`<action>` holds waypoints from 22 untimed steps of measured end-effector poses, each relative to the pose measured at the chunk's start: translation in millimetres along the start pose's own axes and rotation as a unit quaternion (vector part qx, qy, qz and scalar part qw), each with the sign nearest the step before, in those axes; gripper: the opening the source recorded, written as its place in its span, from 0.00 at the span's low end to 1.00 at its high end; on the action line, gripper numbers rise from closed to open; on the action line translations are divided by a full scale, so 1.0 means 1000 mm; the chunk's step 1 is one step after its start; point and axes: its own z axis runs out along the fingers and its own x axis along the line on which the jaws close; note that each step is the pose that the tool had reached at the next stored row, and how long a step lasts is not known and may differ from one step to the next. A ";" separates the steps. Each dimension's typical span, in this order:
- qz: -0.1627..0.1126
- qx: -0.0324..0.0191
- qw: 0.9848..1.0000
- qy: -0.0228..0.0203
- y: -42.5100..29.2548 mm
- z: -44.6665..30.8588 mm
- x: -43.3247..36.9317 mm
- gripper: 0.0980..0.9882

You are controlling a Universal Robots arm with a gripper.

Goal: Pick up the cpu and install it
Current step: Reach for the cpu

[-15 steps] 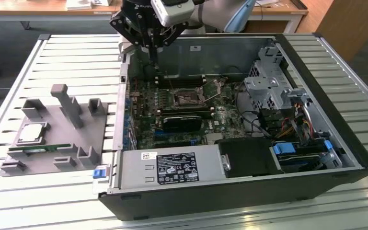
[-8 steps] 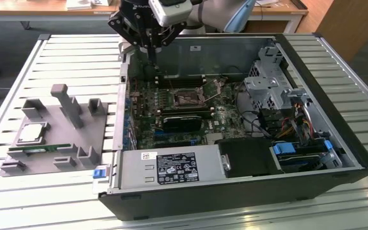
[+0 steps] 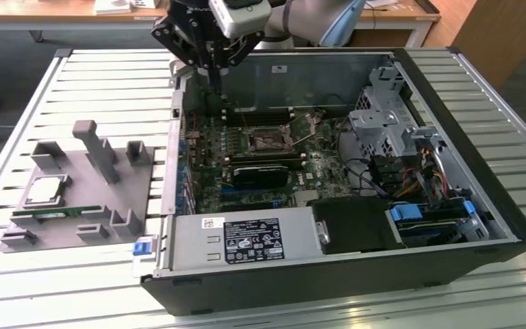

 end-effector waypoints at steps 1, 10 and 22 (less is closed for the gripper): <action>0.000 0.000 1.000 0.000 -0.0001 0.0000 0.0005 0.01; 0.000 0.000 1.000 0.000 -0.0005 0.0000 0.0059 0.01; 0.000 0.000 1.000 0.000 -0.0011 0.0002 0.0140 0.01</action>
